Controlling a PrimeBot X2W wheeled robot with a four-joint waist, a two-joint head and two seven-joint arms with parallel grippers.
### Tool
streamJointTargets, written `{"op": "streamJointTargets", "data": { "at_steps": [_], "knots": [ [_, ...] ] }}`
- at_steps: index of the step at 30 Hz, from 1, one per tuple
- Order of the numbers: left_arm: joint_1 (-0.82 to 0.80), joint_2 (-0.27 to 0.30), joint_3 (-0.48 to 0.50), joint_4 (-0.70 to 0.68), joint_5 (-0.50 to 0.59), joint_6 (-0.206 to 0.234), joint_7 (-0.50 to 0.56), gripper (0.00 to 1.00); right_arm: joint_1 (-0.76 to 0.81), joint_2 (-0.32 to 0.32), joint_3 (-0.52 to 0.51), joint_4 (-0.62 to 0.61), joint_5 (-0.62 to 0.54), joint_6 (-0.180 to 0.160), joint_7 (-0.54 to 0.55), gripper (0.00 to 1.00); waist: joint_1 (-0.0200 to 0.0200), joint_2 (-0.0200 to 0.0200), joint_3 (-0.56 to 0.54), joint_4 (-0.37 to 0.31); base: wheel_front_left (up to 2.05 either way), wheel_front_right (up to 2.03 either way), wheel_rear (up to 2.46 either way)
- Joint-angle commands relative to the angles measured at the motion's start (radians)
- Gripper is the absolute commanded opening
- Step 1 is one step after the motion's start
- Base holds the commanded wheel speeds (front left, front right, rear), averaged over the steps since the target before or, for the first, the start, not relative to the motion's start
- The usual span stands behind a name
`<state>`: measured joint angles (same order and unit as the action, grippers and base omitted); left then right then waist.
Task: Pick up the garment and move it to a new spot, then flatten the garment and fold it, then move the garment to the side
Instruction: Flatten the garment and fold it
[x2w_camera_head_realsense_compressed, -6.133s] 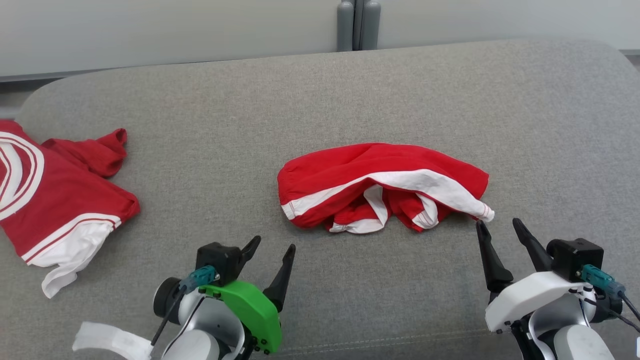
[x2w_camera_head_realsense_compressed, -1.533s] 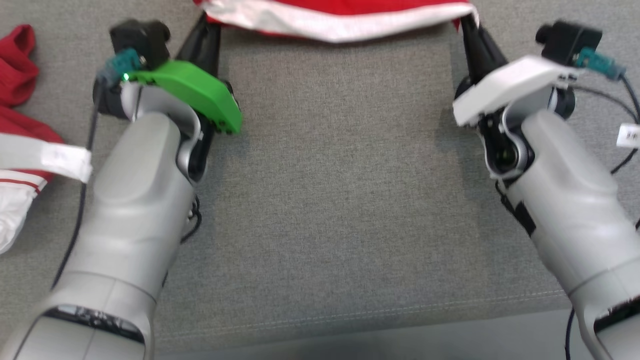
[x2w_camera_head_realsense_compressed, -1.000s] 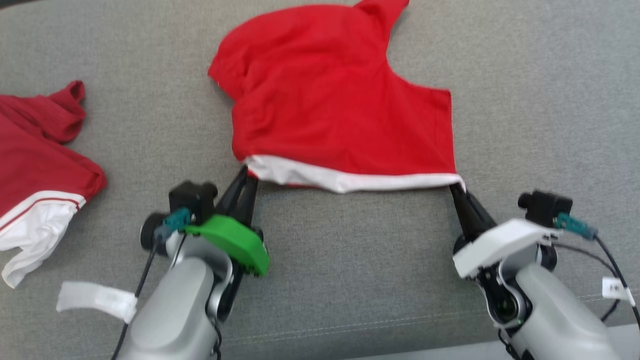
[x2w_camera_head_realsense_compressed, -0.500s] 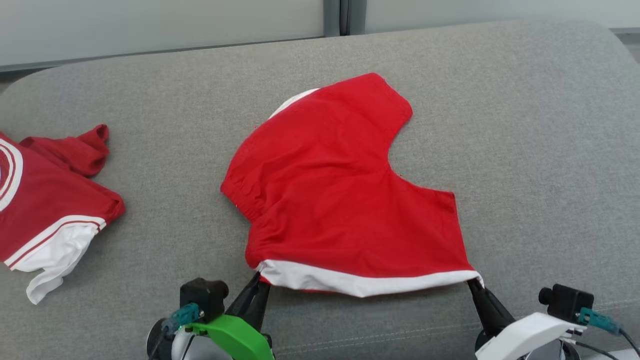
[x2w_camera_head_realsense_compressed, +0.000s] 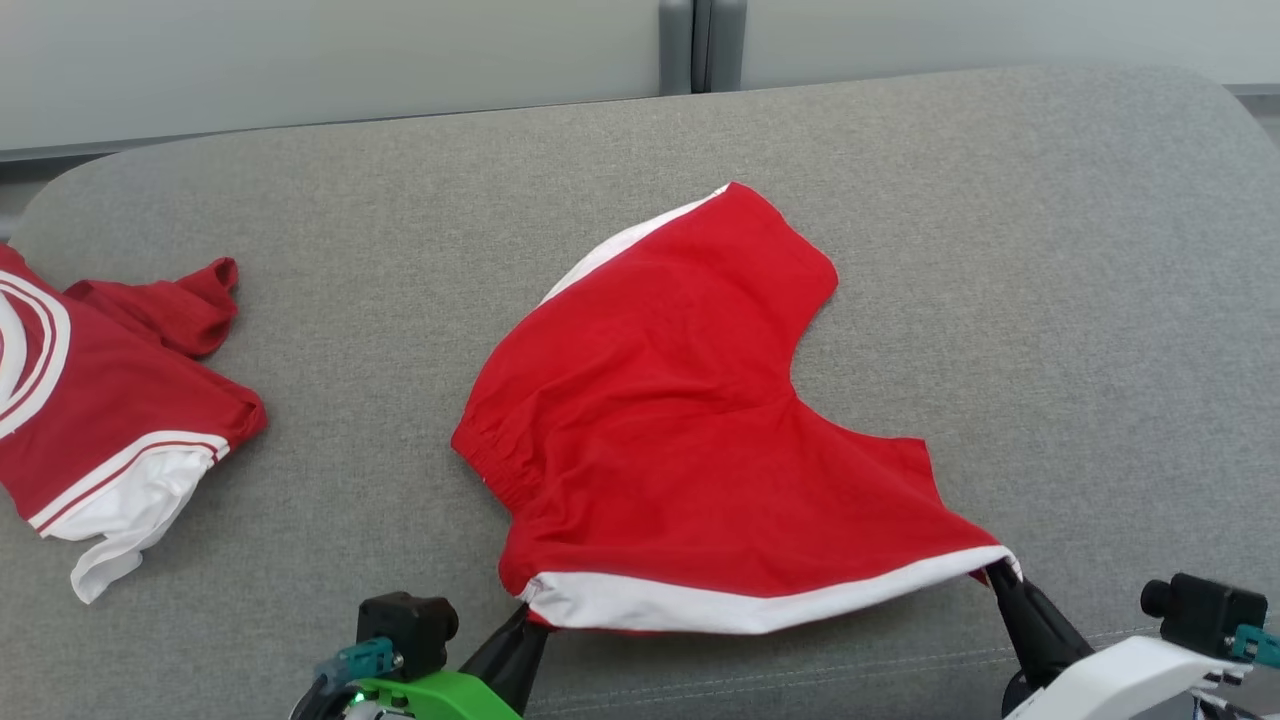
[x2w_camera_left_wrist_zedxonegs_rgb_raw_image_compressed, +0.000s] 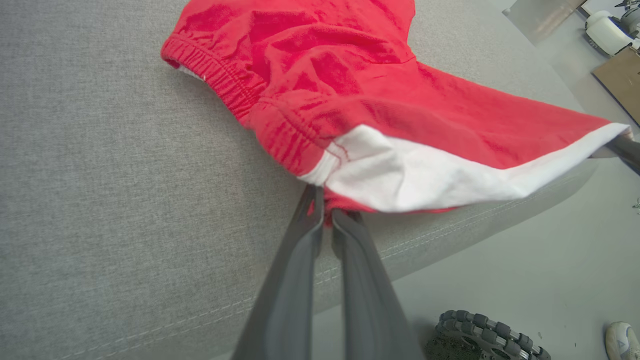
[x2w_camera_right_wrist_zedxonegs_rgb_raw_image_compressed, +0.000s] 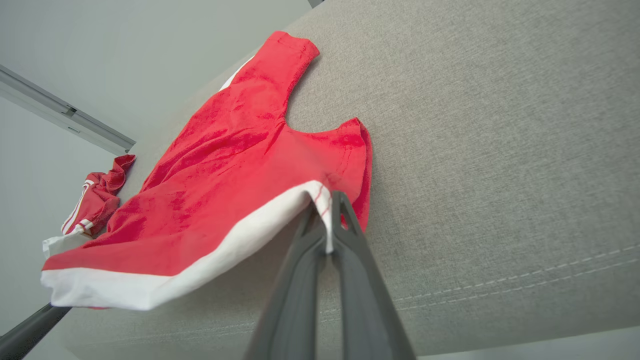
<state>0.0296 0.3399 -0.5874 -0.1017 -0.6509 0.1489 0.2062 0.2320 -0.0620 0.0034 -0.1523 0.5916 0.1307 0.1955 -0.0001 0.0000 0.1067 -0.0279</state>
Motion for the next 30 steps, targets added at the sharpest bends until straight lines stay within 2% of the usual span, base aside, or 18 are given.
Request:
{"op": "streamJointTargets", "data": {
  "at_steps": [1, 5, 13, 22, 23, 30],
  "knots": [
    [-0.023, 0.004, 0.003, -0.009, -0.009, -0.004, -0.002, 0.00, -0.026, 0.001, -0.008, -0.012, -0.013, 0.000, 0.005, 0.00, 0.0001, 0.0000, 0.006, 0.007, 0.00, 0.00, 0.00],
    [-0.065, -0.008, 0.007, -0.003, -0.009, -0.012, 0.005, 0.00, -0.114, 0.001, -0.008, -0.027, -0.044, 0.000, 0.025, 0.00, 0.0001, 0.0000, 0.029, 0.018, 0.00, 0.00, 0.00],
    [-0.188, -0.055, 0.018, 0.053, -0.027, -0.056, -0.008, 0.00, -0.366, -0.067, 0.028, 0.058, -0.087, 0.000, 0.023, 0.00, 0.0001, 0.0000, 0.107, 0.061, 0.00, 0.00, 0.00],
    [-0.340, -0.113, 0.037, 0.160, -0.043, -0.106, -0.045, 0.00, -0.667, -0.144, 0.084, 0.226, -0.064, 0.000, -0.010, 0.00, 0.0001, 0.0000, 0.221, 0.126, 0.00, 0.00, 0.00],
    [-0.368, -0.129, 0.039, 0.186, -0.045, -0.114, -0.060, 0.00, -0.729, -0.171, 0.099, 0.273, -0.068, 0.000, -0.014, 0.00, 0.0001, 0.0000, 0.241, 0.145, 0.00, 0.00, 0.00],
    [-0.442, -0.170, 0.038, 0.254, -0.043, -0.140, -0.099, 0.00, -0.896, -0.229, 0.165, 0.414, -0.044, 0.000, -0.027, 0.00, 0.0001, 0.0000, 0.296, 0.201, 0.00, 0.00, 0.00]
  ]
}}
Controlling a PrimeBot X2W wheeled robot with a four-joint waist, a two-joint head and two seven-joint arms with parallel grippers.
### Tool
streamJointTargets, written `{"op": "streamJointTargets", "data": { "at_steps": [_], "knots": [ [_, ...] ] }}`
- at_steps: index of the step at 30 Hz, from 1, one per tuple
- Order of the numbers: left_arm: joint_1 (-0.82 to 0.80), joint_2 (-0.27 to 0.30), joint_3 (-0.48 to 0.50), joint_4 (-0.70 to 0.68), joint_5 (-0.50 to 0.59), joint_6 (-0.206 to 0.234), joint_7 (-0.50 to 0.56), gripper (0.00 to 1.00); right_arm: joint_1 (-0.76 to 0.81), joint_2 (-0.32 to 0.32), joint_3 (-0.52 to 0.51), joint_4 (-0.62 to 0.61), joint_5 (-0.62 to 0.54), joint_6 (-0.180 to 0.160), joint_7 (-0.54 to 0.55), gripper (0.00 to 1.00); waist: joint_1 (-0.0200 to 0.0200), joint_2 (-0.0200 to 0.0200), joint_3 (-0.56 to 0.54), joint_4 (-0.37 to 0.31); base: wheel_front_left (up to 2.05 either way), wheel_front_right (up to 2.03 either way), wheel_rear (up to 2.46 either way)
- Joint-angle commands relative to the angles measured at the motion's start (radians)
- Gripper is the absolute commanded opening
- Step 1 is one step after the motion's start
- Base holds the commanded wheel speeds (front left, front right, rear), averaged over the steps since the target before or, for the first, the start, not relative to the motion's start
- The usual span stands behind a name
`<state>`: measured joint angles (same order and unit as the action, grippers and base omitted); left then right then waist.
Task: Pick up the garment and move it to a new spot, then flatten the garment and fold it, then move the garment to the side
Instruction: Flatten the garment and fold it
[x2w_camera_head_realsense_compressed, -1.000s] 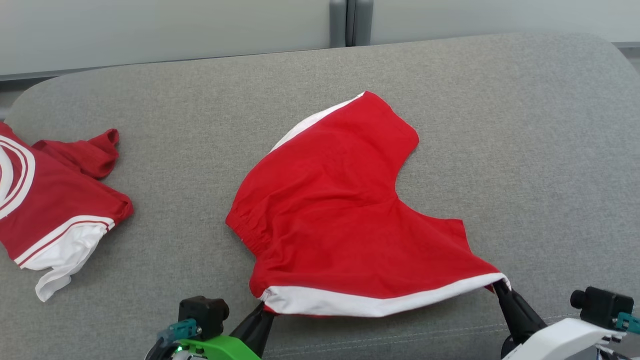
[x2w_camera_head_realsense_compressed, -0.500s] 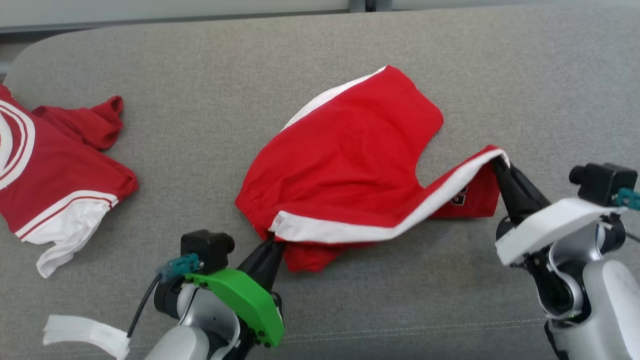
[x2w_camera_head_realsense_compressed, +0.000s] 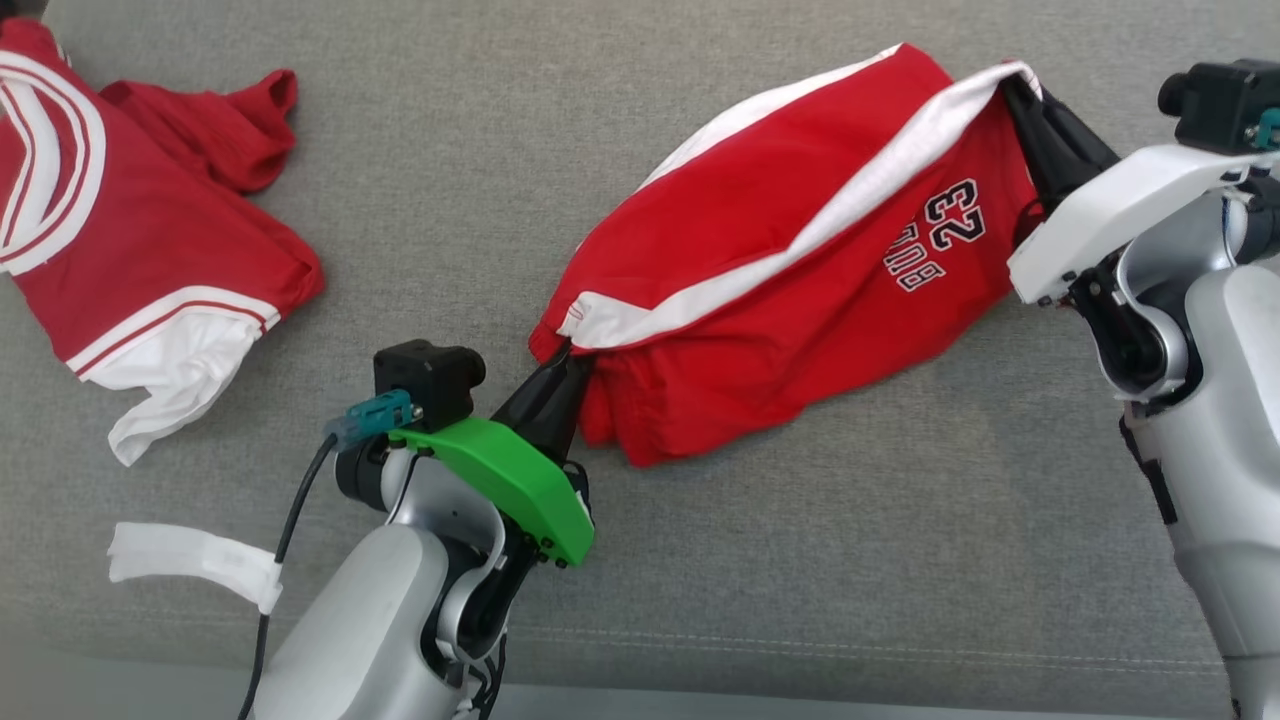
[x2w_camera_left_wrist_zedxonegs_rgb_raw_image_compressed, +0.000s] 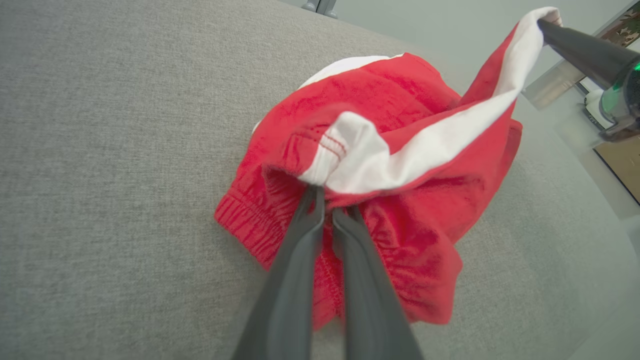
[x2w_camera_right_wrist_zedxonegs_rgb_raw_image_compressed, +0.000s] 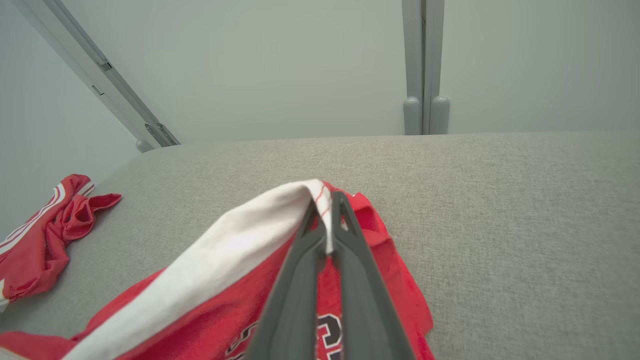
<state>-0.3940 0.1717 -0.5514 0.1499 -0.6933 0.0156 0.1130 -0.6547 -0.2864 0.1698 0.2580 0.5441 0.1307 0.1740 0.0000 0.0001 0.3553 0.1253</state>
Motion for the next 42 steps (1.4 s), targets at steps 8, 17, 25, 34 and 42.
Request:
{"op": "streamJointTargets", "data": {
  "at_steps": [8, 17, 25, 34, 42],
  "knots": [
    [-0.122, -0.056, -0.010, 0.094, -0.003, -0.046, -0.046, 0.00, -0.170, -0.061, 0.060, 0.182, 0.019, 0.000, -0.039, 0.00, 0.0000, -0.0001, 0.120, 0.113, 0.00, 0.00, 0.00],
    [-0.215, -0.098, -0.026, 0.217, -0.032, -0.083, -0.083, 0.00, -0.279, -0.096, 0.140, 0.326, 0.046, 0.000, -0.082, 0.00, 0.0000, -0.0001, 0.160, 0.140, 0.00, 0.00, 0.00],
    [-0.251, -0.110, -0.042, 0.277, -0.052, -0.104, -0.134, 1.00, -0.312, -0.105, 0.198, 0.386, 0.079, 0.000, -0.151, 1.00, 0.0000, -0.0001, 0.158, 0.139, 0.00, 0.00, 0.00],
    [-0.208, -0.074, -0.011, 0.269, -0.013, -0.050, -0.238, 1.00, -0.219, -0.095, 0.220, 0.377, 0.096, 0.000, -0.291, 1.00, 0.0000, -0.0001, 0.100, 0.091, 0.00, 0.00, 0.00],
    [-0.144, 0.003, 0.033, 0.198, 0.024, 0.032, -0.298, 1.00, -0.102, -0.062, 0.172, 0.334, 0.066, 0.000, -0.403, 1.00, 0.0000, -0.0001, 0.049, 0.030, 0.00, 0.00, 0.00]
  ]
}}
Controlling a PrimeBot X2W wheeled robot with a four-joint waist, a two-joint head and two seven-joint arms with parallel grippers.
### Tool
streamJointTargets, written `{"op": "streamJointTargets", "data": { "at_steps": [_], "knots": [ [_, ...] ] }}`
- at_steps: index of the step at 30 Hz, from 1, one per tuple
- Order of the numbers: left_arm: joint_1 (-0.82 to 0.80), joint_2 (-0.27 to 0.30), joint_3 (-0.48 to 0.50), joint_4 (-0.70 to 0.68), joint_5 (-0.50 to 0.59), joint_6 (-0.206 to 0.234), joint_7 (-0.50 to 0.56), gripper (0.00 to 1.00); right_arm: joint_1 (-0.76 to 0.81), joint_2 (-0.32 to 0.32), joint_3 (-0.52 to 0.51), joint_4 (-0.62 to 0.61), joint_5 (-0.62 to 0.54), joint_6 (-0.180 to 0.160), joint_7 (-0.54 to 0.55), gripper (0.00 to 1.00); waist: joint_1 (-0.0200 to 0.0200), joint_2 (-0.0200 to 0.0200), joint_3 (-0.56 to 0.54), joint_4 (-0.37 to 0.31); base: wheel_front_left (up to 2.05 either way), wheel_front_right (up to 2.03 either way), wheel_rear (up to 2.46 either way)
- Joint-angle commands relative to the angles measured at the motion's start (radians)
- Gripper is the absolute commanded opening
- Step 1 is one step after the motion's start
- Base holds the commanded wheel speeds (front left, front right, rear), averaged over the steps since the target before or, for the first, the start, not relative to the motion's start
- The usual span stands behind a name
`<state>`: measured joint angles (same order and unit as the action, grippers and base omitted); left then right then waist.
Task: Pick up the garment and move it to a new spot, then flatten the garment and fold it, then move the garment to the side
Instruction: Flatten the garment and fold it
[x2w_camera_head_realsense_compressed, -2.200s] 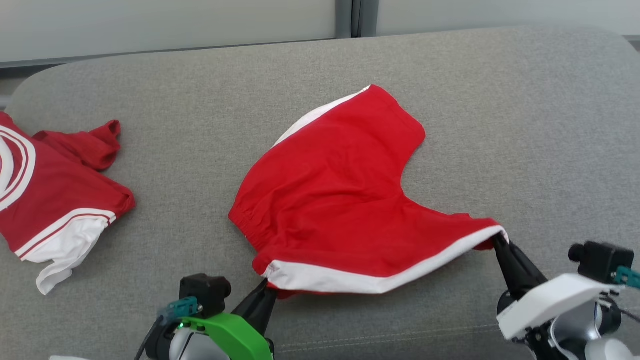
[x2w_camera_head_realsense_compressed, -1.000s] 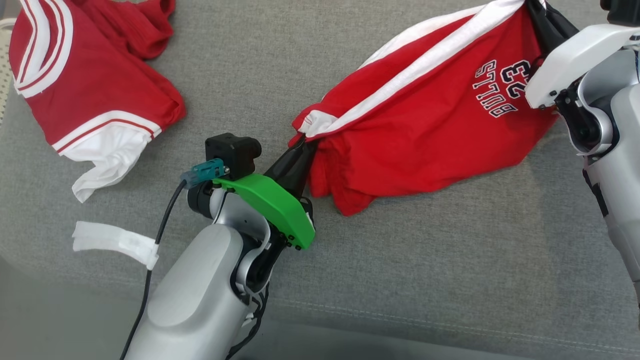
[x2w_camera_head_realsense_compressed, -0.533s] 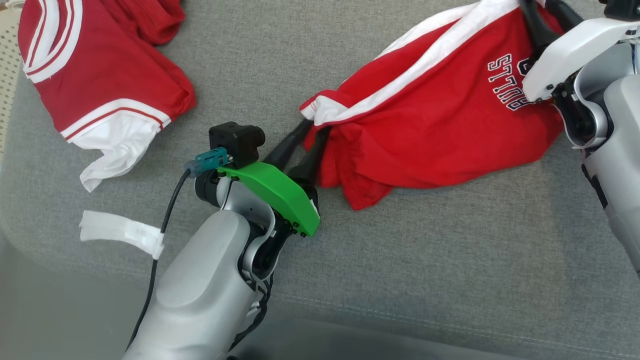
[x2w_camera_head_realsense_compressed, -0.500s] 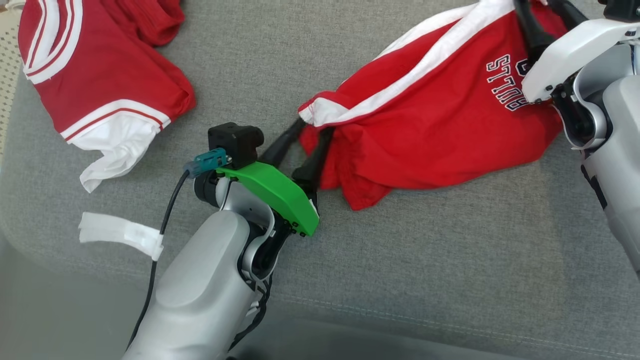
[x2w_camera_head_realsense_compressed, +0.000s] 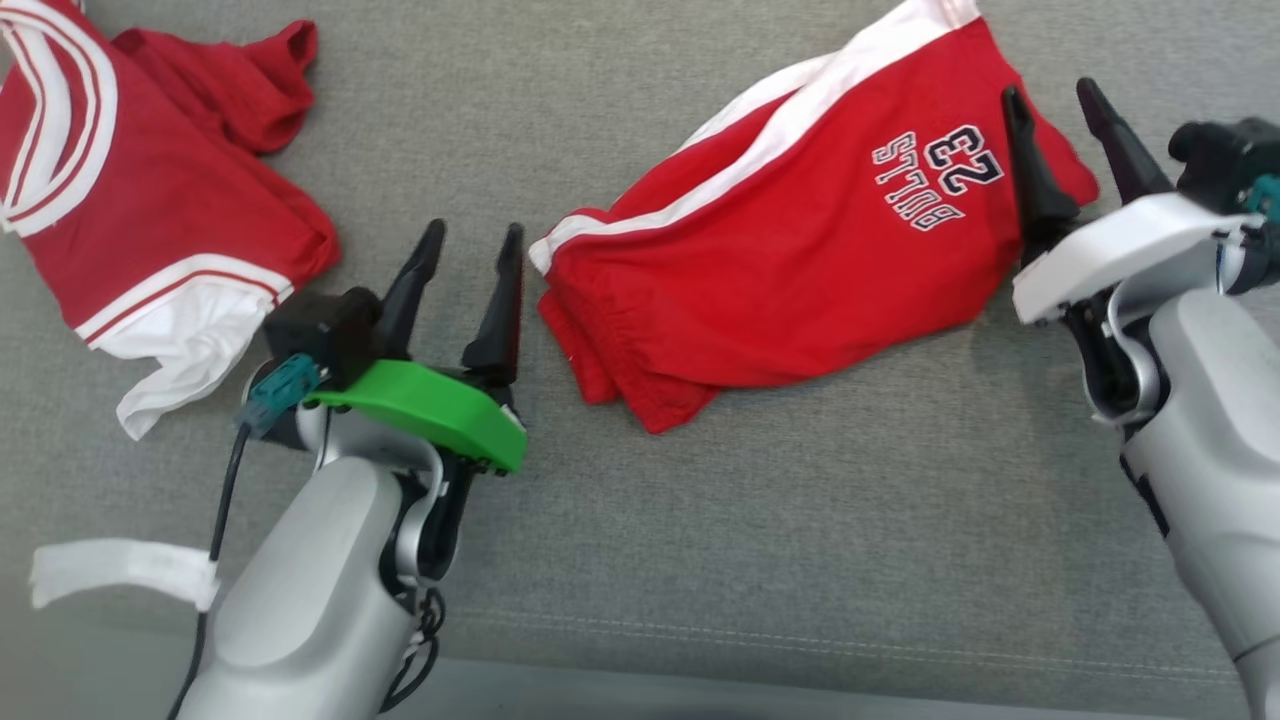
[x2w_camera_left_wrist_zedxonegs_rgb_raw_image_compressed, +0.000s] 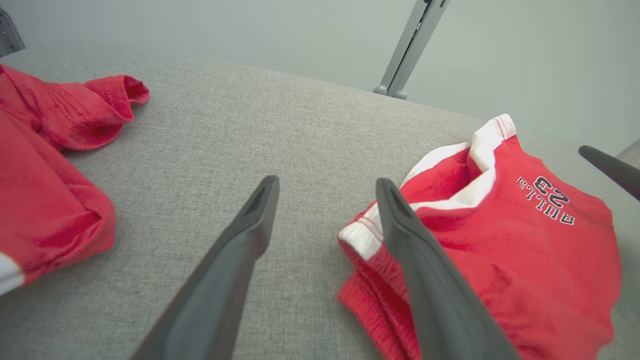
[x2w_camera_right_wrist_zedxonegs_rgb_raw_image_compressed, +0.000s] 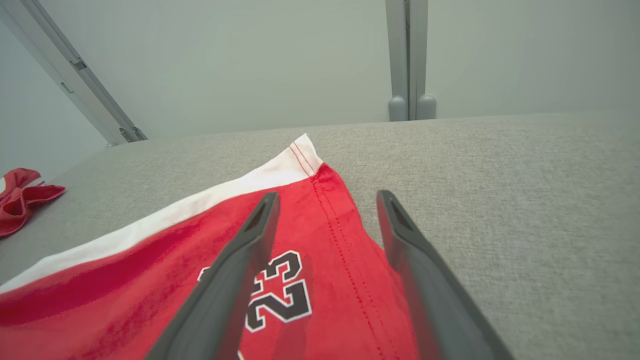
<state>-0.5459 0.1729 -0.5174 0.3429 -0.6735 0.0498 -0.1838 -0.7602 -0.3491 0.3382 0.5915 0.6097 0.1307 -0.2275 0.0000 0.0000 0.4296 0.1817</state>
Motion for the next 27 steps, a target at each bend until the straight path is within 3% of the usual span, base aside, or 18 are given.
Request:
{"op": "streamJointTargets", "data": {
  "at_steps": [1, 10, 16, 27],
  "knots": [
    [0.019, 0.011, 0.006, -0.006, 0.009, 0.009, -0.007, 1.00, 0.021, 0.006, -0.004, -0.008, -0.012, 0.000, -0.009, 1.00, 0.0000, 0.0000, -0.032, -0.035, 0.00, 0.00, 0.00],
    [0.131, 0.107, 0.053, -0.084, 0.068, 0.092, -0.057, 1.00, 0.231, 0.078, -0.108, -0.143, -0.136, 0.000, -0.039, 1.00, 0.0000, 0.0000, -0.116, -0.107, 0.00, 0.00, 0.00],
    [0.220, 0.146, 0.108, -0.123, 0.091, 0.093, -0.077, 1.00, 0.409, 0.152, -0.197, -0.293, -0.233, 0.000, -0.040, 1.00, 0.0000, 0.0000, -0.191, -0.136, 0.00, 0.00, 0.00],
    [0.354, 0.136, 0.157, -0.126, 0.141, 0.131, -0.081, 1.00, 0.559, 0.196, -0.231, -0.368, -0.297, 0.000, -0.040, 1.00, 0.0000, 0.0000, -0.281, -0.150, 0.00, 0.00, 0.00]
  ]
}}
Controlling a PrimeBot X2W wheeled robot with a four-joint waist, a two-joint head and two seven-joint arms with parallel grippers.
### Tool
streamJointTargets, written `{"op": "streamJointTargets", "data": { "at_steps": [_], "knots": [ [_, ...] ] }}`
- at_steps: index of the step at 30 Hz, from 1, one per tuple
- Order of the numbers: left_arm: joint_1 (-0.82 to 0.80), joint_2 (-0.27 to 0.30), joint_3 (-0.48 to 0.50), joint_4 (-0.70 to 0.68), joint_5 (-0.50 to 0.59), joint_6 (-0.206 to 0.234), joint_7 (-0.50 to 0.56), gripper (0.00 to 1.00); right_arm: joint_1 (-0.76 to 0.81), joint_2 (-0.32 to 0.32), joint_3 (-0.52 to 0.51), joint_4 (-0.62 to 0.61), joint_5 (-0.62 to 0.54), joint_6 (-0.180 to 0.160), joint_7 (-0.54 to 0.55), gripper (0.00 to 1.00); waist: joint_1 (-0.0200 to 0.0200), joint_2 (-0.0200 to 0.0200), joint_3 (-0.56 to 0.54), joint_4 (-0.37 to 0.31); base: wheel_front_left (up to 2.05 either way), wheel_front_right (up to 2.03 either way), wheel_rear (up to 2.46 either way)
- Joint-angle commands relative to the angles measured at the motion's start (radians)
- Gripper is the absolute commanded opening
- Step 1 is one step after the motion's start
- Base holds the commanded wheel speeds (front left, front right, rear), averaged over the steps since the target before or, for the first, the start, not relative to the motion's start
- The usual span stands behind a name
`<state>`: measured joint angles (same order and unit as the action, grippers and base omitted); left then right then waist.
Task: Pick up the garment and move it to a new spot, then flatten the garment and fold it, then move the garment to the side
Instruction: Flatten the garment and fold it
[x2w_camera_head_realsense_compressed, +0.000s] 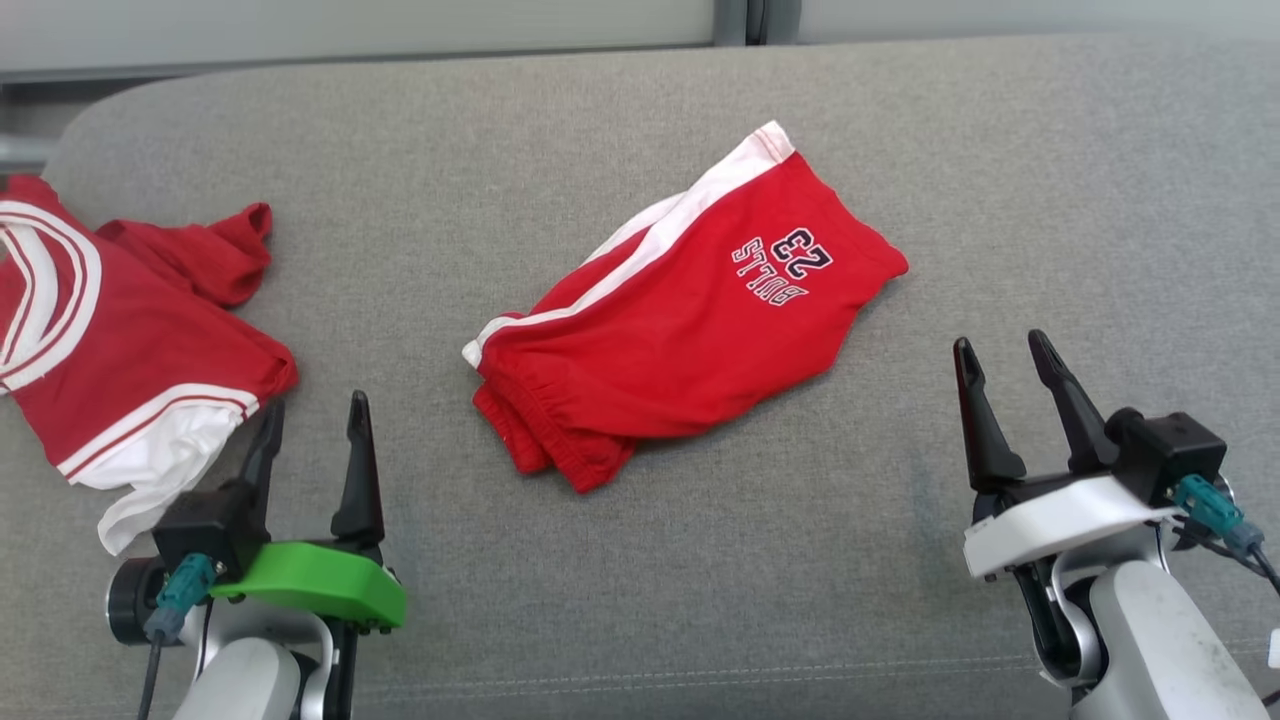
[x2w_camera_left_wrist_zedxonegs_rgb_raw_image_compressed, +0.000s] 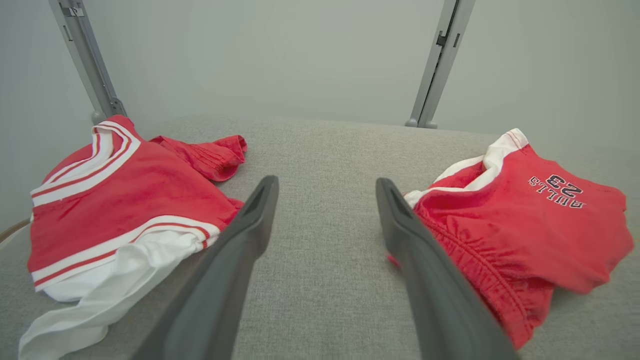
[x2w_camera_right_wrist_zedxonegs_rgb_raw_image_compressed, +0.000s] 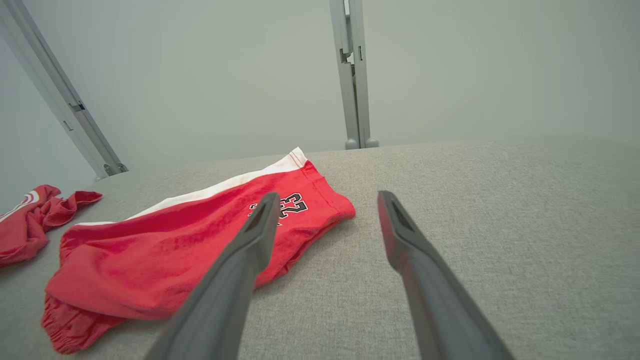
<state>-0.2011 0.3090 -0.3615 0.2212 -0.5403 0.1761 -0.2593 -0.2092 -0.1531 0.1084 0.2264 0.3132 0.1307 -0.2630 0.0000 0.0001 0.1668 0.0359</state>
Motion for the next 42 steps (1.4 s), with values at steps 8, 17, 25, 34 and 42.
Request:
{"op": "streamJointTargets", "data": {
  "at_steps": [8, 17, 25, 34, 42],
  "knots": [
    [0.011, -0.017, -0.015, 0.001, 0.020, -0.007, -0.005, 1.00, 0.034, -0.001, -0.024, -0.029, -0.017, 0.000, 0.022, 1.00, 0.0000, -0.0001, -0.024, 0.018, 0.00, 0.00, 0.00],
    [-0.027, -0.029, -0.032, 0.006, 0.033, -0.014, -0.005, 1.00, 0.003, -0.021, -0.049, -0.037, -0.014, 0.000, 0.046, 1.00, 0.0000, -0.0001, 0.001, 0.051, 0.00, 0.00, 0.00],
    [-0.080, -0.064, -0.066, 0.002, 0.044, -0.032, -0.005, 1.00, -0.103, -0.096, -0.060, 0.042, 0.020, 0.000, 0.094, 1.00, 0.0000, -0.0001, 0.071, 0.113, 0.00, 0.00, 0.00],
    [-0.167, -0.125, -0.102, 0.011, 0.070, -0.072, -0.004, 1.00, -0.299, -0.206, 0.014, 0.211, 0.068, 0.000, 0.132, 1.00, 0.0000, -0.0001, 0.206, 0.204, 0.00, 0.00, 0.00],
    [-0.213, -0.183, -0.105, 0.029, 0.103, -0.114, -0.004, 1.00, -0.425, -0.248, 0.105, 0.383, 0.112, 0.000, 0.141, 1.00, 0.0000, -0.0001, 0.282, 0.252, 0.00, 0.00, 0.00]
  ]
}}
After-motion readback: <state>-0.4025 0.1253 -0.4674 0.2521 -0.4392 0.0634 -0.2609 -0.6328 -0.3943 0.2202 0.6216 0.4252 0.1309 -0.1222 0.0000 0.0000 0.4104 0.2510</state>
